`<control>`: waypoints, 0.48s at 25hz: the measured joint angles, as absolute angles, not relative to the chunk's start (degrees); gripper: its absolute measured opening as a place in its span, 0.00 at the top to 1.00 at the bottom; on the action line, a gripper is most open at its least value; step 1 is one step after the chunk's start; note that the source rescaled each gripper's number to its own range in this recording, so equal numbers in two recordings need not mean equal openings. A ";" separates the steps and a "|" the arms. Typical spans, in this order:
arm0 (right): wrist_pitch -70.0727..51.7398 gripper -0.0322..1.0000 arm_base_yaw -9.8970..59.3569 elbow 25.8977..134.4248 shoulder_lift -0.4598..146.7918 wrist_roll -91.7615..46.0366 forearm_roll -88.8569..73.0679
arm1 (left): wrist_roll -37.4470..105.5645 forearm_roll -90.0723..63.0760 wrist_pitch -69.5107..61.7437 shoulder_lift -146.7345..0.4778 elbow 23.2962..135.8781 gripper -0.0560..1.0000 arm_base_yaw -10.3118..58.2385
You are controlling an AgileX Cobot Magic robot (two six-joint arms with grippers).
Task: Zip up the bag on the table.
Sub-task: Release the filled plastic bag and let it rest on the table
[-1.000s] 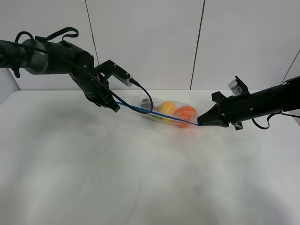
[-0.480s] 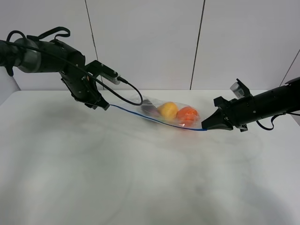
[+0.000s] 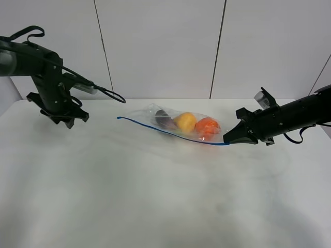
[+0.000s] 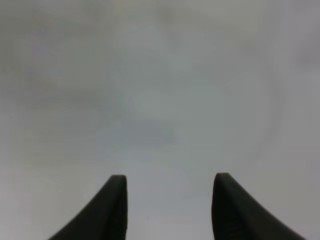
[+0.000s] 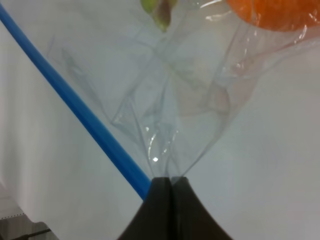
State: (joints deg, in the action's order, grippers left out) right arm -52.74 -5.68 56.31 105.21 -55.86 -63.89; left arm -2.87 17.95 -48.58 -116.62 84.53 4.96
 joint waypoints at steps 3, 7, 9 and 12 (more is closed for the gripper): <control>-52.62 0.97 -5.68 56.31 105.21 -55.86 -63.69 | -3.58 17.15 -52.83 -116.62 84.53 0.38 1.63; -52.52 0.97 -5.68 56.31 105.21 -55.86 -63.55 | 1.89 9.11 -56.17 -116.62 84.53 0.38 -2.48; -52.35 0.97 -5.68 56.31 105.21 -55.86 -63.34 | 3.83 6.04 -56.49 -116.62 84.53 0.38 -3.49; -52.29 0.97 -5.68 56.31 105.21 -55.86 -63.06 | 7.45 0.00 -57.19 -116.10 84.53 0.38 -5.98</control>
